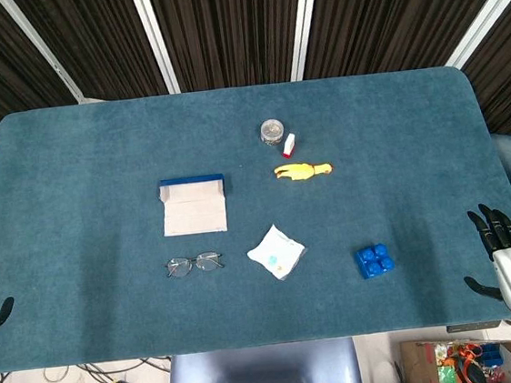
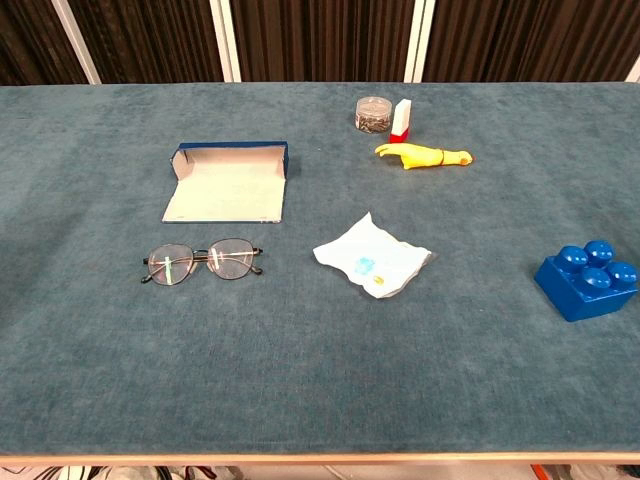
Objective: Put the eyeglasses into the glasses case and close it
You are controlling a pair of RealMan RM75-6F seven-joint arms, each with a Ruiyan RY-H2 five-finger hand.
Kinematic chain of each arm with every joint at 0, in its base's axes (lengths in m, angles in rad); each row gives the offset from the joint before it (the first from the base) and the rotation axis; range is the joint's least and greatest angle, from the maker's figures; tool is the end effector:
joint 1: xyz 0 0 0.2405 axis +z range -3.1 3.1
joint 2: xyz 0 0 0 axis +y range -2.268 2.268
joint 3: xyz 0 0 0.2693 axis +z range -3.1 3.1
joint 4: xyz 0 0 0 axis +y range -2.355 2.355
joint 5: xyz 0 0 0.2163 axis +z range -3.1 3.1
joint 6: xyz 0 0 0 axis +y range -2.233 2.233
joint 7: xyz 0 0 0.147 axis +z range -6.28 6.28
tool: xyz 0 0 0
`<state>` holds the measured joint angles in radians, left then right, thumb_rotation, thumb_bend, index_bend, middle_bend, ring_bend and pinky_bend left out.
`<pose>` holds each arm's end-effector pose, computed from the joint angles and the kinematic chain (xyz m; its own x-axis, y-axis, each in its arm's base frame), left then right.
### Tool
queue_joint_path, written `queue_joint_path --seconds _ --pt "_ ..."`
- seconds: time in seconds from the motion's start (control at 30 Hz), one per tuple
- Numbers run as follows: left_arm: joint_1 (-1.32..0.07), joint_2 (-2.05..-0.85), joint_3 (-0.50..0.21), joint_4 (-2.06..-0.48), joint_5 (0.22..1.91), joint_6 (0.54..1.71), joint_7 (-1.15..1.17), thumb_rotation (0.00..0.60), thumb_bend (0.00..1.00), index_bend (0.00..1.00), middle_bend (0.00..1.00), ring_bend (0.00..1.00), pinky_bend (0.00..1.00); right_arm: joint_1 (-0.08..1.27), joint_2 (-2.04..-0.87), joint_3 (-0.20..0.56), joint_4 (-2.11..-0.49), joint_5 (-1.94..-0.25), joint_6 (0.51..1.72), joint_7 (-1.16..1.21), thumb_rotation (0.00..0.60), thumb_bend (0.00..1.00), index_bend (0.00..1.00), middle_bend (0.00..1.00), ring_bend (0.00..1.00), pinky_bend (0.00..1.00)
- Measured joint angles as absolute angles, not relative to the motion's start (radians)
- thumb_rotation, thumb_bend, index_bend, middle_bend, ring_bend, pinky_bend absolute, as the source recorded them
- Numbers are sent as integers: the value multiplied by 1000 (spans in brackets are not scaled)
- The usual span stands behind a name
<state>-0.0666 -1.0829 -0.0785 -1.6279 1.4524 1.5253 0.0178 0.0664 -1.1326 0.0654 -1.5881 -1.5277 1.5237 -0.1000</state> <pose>-0.3295 0.1852 0.1821 0.4255 -0.0596 0.9030 0.9046 0.0538 -0.4228 -0.3251 -0.1830 0.1627 0.4938 0.0469 0.8683 -0.8689 -0.0142 0.4948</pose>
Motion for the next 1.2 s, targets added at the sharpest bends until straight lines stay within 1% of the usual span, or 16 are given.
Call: queue_joint_path --seconds 0.5,0.87,1.07,1.2 --pt "-62 -1084 -66 -1638 1471 1530 28 600 248 70 9 0 0 66 -1133 61 -1588 -1534 1522 -97 600 2 4 0 75 186" --pt "-69 -1099 -76 -1623 1465 1528 23 600 248 69 9 0 0 67 -1130 62 -1595 -1521 1510 -86 600 2 4 0 75 186" --pt "-84 -1099 -76 -1614 1468 1500 -4 600 248 141 9 0 0 66 -1131 63 -1595 -1518 1511 -88 600 3 4 0 76 186" --pt "-110 -1081 -78 -1636 1455 1435 -36 600 251 165 6 0 0 67 -1130 61 -1602 -1513 1500 -82 600 2 5 0 78 186"
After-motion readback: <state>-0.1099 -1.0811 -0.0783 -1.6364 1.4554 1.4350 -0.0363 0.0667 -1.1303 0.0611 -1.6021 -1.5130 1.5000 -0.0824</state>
